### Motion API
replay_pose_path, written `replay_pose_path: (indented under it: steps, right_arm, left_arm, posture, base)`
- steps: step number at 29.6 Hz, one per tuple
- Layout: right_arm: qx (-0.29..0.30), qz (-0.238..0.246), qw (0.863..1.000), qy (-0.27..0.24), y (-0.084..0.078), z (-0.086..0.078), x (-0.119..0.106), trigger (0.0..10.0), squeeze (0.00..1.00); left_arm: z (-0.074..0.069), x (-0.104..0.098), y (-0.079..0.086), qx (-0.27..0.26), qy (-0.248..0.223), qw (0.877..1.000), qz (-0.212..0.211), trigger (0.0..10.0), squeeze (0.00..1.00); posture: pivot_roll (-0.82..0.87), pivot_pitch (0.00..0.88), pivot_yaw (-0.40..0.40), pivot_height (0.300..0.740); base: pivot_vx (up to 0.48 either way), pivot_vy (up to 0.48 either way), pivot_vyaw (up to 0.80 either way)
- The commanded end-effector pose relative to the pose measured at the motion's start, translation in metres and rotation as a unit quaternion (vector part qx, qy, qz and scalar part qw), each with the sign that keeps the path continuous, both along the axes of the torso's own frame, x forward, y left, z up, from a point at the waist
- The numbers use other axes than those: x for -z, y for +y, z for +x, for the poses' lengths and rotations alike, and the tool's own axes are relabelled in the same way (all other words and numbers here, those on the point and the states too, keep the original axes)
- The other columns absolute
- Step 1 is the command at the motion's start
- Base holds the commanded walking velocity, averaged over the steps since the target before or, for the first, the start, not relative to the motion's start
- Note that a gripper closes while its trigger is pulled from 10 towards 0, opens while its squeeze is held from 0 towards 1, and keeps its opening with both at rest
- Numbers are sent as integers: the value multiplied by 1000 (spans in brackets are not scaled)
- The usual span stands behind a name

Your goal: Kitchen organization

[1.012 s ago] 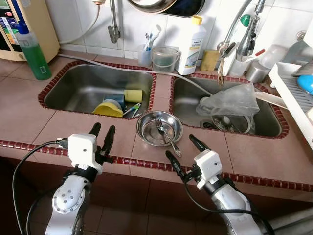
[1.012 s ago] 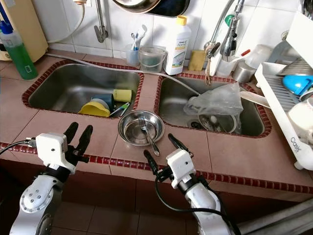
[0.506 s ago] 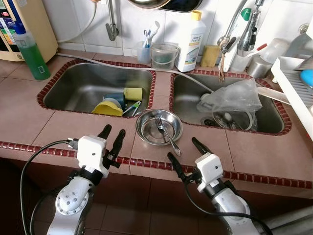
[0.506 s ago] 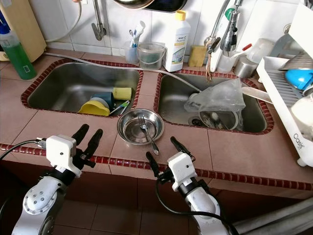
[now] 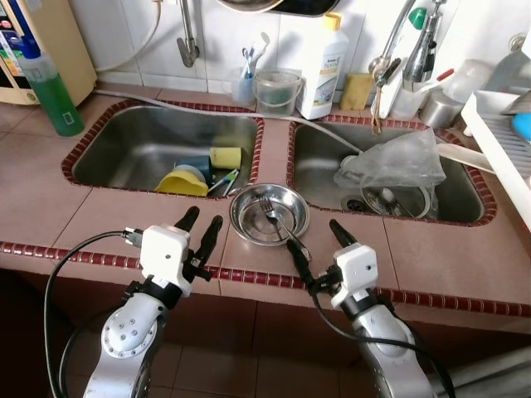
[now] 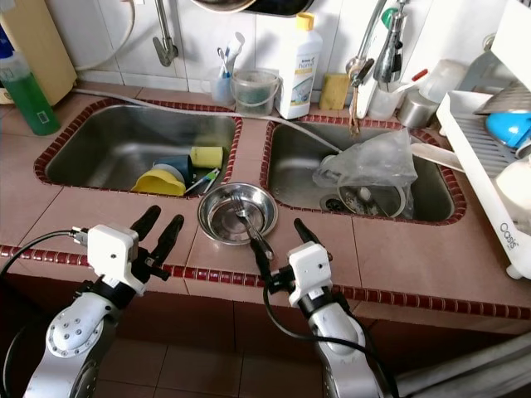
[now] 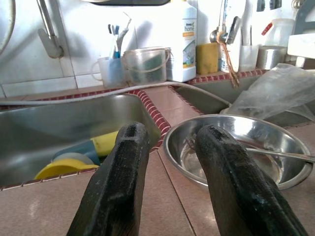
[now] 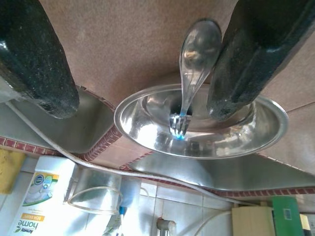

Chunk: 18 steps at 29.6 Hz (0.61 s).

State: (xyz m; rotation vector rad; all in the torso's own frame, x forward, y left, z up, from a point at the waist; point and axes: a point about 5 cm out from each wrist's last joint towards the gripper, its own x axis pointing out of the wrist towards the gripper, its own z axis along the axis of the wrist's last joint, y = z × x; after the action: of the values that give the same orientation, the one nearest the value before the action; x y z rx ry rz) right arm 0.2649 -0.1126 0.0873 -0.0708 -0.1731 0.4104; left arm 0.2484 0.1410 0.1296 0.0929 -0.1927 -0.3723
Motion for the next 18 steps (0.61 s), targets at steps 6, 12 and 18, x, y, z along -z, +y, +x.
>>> replay_pose_path:
  steps: [6,12,18]
  right_arm:
    - [12,14,1000,22,-2,5,5,10000,0]
    - [0,17,999,38,1,4,10,10000,0]
    - [-20,23,998,50,6,0,13,10000,0]
  left_arm:
    - [-3,0,-6,11,0,1000,11,10000,0]
    - [-5,-1,-6,10,-2,1000,12,10000,0]
    - [-6,-3,-7,8,-4,1000,12,10000,0]
  posture:
    - [23,96,-24,740]
    - [28,98,-28,740]
    - [33,99,-30,740]
  base:
    - [0,0,0]
    - [0,0,0]
    - [0,0,0]
